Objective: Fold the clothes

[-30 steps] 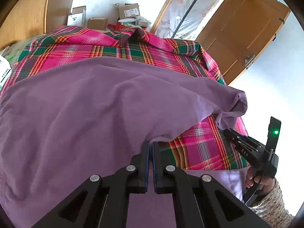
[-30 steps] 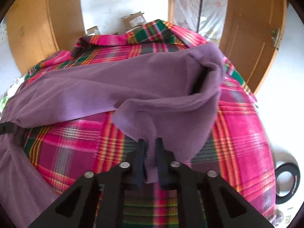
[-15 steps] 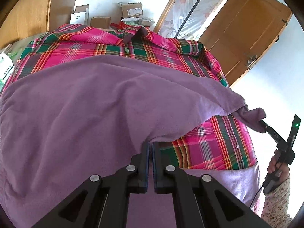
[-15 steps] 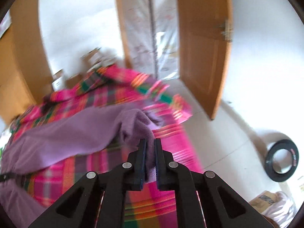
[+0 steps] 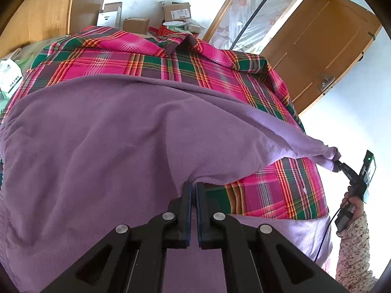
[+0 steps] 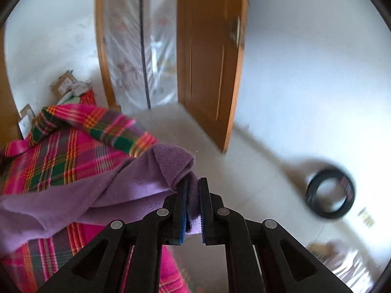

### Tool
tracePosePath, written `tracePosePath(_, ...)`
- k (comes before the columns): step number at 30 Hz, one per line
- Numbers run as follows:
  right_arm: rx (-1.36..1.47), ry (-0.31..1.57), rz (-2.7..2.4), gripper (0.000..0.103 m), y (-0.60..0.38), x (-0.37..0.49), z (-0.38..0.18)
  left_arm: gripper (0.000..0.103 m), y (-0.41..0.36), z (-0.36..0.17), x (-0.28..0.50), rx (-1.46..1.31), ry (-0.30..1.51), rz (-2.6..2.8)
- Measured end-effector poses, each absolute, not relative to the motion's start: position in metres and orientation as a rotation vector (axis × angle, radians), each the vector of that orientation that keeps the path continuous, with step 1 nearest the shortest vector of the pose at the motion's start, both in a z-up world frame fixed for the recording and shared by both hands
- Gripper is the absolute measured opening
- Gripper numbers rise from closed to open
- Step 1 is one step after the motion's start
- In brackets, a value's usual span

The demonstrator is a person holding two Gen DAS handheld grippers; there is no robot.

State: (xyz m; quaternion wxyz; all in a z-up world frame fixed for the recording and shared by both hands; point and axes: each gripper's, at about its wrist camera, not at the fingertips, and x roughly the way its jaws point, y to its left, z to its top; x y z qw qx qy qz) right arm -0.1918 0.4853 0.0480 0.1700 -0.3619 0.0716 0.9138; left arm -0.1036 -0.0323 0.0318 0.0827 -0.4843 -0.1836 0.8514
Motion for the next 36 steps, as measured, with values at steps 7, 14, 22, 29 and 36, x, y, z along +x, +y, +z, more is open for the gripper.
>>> tracePosePath(7, -1.045, 0.410, 2.526, 0.020, 0.508, -0.178, 0.041, 0.003, -0.032, 0.033, -0.103, -1.446, -0.538, 2.540)
tracePosePath(14, -1.148, 0.694, 2.817, 0.023, 0.477, -0.162, 0.052, 0.003, -0.038, 0.033, -0.100, -1.413, -0.626, 2.522)
tracePosePath(22, -1.358, 1.039, 2.810, 0.032, 0.451, -0.198, 0.019, 0.003, -0.047, 0.030, -0.097, -1.410, -0.727, 2.491)
tracePosePath(29, -1.343, 1.188, 2.717, 0.032, 0.458, -0.219, 0.009, 0.003, -0.047, 0.026, -0.099, -1.425, -0.723, 2.487)
tracePosePath(36, -1.303, 1.196, 2.709, 0.004, 0.462, -0.233, 0.016, 0.003, -0.046, 0.026, -0.100, -1.428, -0.718, 2.490)
